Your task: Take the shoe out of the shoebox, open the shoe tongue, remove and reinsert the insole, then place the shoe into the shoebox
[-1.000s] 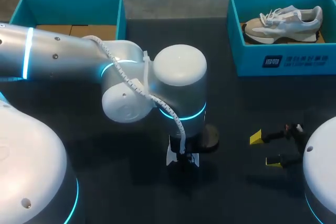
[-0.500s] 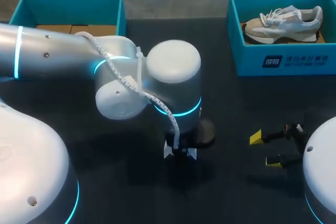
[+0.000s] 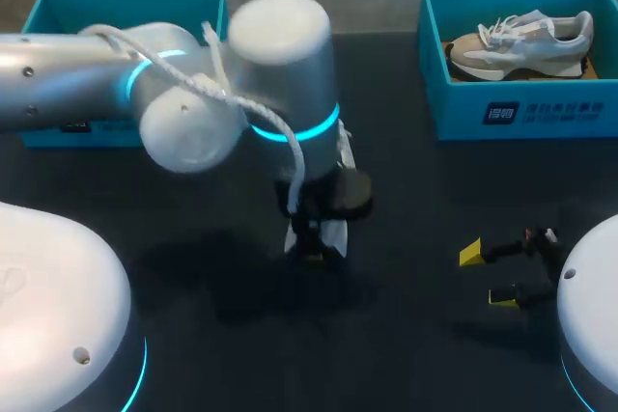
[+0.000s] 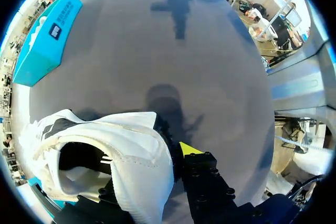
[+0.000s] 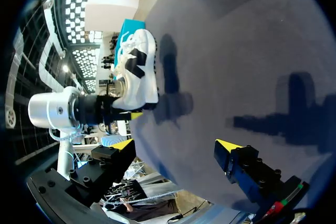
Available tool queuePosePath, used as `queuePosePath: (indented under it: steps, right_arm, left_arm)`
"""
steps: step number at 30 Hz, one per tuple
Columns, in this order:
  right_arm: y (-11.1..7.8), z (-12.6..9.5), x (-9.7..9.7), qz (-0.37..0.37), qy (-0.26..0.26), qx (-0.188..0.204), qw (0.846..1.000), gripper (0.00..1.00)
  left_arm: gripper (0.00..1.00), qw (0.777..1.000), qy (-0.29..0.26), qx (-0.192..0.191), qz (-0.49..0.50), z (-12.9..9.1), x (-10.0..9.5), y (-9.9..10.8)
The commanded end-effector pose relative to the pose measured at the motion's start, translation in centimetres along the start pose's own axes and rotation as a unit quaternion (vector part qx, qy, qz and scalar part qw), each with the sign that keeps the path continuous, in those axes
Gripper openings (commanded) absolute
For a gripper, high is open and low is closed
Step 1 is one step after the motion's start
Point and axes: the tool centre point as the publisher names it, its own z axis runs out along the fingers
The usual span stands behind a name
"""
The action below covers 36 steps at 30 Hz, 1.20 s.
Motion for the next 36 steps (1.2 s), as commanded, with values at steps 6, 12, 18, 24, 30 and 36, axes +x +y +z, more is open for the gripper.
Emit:
queuePosePath:
  steps: [6,12,18,24,30,36]
  right_arm:
    - [-0.3,-0.2,0.1,0.000,-0.001,-0.002,1.000,1.00]
    - [-0.3,-0.2,0.1,0.000,-0.001,-0.002,1.000,1.00]
    - [-0.3,-0.2,0.1,0.000,-0.001,-0.002,1.000,1.00]
    - [-0.3,-0.2,0.1,0.000,-0.001,-0.002,1.000,1.00]
    - [-0.3,-0.2,0.1,0.000,-0.001,-0.002,1.000,1.00]
    - [-0.3,-0.2,0.1,0.000,-0.001,-0.002,1.000,1.00]
  left_arm:
    - [0.00,1.000,-0.020,0.016,-0.006,-9.2,-3.1,4.5]
    - [0.00,1.000,-0.019,0.021,0.012,-14.4,-5.1,6.2]
    - [0.00,1.000,-0.020,0.018,0.009,-18.4,-7.1,8.3]
    - [0.00,1.000,-0.026,0.013,-0.006,-21.6,-8.4,10.2]
    - [0.00,1.000,-0.024,0.011,0.008,-24.4,-8.7,11.4]
    - [0.00,1.000,-0.019,0.001,0.006,-26.2,-9.8,13.7]
